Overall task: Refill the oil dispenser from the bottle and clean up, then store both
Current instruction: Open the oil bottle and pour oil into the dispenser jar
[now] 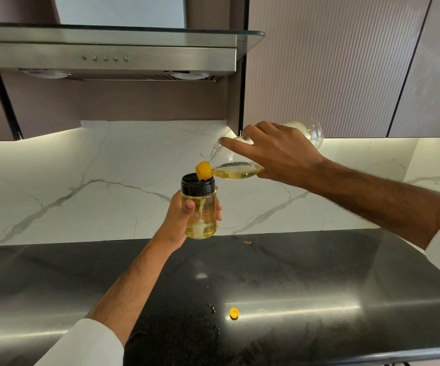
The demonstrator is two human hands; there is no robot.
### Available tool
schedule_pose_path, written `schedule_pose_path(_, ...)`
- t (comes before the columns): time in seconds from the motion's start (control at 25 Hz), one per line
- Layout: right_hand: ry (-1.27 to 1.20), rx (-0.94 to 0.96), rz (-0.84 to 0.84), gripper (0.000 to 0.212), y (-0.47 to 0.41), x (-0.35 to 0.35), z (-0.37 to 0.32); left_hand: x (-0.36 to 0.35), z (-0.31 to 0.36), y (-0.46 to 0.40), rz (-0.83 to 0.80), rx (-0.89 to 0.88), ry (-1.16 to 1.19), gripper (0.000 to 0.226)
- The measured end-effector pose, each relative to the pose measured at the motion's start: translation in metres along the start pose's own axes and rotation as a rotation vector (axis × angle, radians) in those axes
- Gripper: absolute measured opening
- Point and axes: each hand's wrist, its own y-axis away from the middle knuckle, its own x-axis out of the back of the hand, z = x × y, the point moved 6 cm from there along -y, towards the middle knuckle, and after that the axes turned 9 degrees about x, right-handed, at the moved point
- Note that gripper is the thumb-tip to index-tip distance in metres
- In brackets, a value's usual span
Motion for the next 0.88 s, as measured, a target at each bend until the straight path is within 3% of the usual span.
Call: schedule_pose_path(0.88,-0.047,-0.025,0.022,0.123,0.0035,-0.0026,-0.0048,0.0043,0.0007,0.005,0.018,0.002,-0.002,0.093)
